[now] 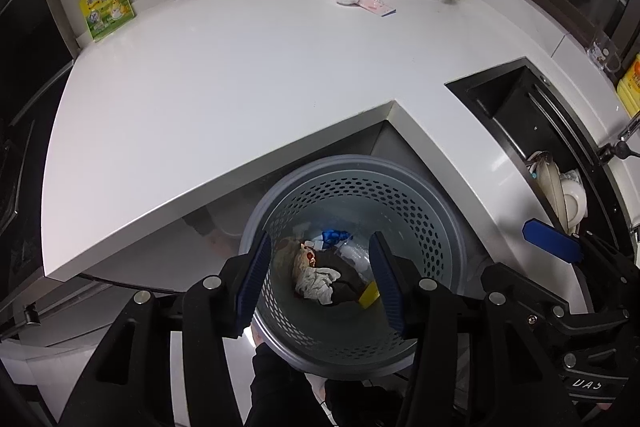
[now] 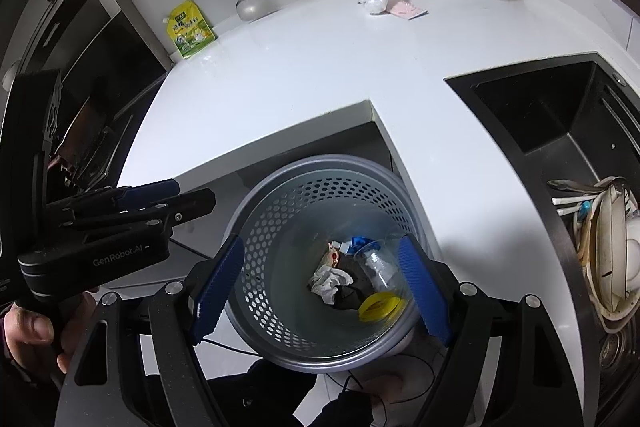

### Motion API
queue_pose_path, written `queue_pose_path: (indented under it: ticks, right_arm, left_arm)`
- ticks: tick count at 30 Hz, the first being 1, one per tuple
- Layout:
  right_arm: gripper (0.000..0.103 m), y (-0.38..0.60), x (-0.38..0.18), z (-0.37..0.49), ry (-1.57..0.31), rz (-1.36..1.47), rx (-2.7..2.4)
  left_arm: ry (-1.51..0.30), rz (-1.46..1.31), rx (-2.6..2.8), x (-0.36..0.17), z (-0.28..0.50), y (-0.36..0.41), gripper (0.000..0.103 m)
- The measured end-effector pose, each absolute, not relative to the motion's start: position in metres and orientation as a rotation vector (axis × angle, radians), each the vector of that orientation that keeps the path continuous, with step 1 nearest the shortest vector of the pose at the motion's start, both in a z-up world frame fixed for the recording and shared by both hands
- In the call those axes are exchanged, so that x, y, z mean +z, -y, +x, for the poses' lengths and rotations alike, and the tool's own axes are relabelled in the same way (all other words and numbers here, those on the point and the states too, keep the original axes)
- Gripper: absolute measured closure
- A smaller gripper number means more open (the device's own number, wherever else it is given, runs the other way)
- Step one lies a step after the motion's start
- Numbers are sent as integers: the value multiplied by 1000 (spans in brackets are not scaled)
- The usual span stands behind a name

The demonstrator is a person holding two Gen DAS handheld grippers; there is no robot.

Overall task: Collect trash
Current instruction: 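Open both tools to drop the lid and cloth into the bin, then move both tools back toward the plastic bag and pink box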

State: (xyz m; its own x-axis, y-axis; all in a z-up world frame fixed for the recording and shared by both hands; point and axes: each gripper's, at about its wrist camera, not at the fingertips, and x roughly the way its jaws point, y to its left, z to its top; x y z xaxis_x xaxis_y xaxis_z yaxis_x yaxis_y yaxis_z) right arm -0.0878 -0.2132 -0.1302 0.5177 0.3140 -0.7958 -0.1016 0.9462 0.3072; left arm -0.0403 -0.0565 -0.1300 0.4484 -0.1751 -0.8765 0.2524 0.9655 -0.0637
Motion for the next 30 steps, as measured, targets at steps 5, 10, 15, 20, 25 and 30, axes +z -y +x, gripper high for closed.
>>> queue_pose_path:
  ticks: [5,10,15,20,25,30]
  right_arm:
    - [27,219,-120,-88,-971,229,250]
    - [27,228,-107,-90,-927,226,251]
    - [27,243,-94,-92,-885,232,250]
    - [27,258,-77,-88,-836,222,245]
    - [27,269,-63,-74,-803,233,235]
    - [27,272,-57,-47,-784,239,209]
  left_arm:
    - [-1032,82,-261,-116,-41,60,49]
    - [-986,77,-253,-102,-42,64,45]
    - [-939,73,-238,-87,-44,72,42]
    - [-887,64,-212,-68,-44,79,38]
    - [-864,31,-212,-52,-31,81,37]
    - [-804,68,-206,-37,-8,82,36]
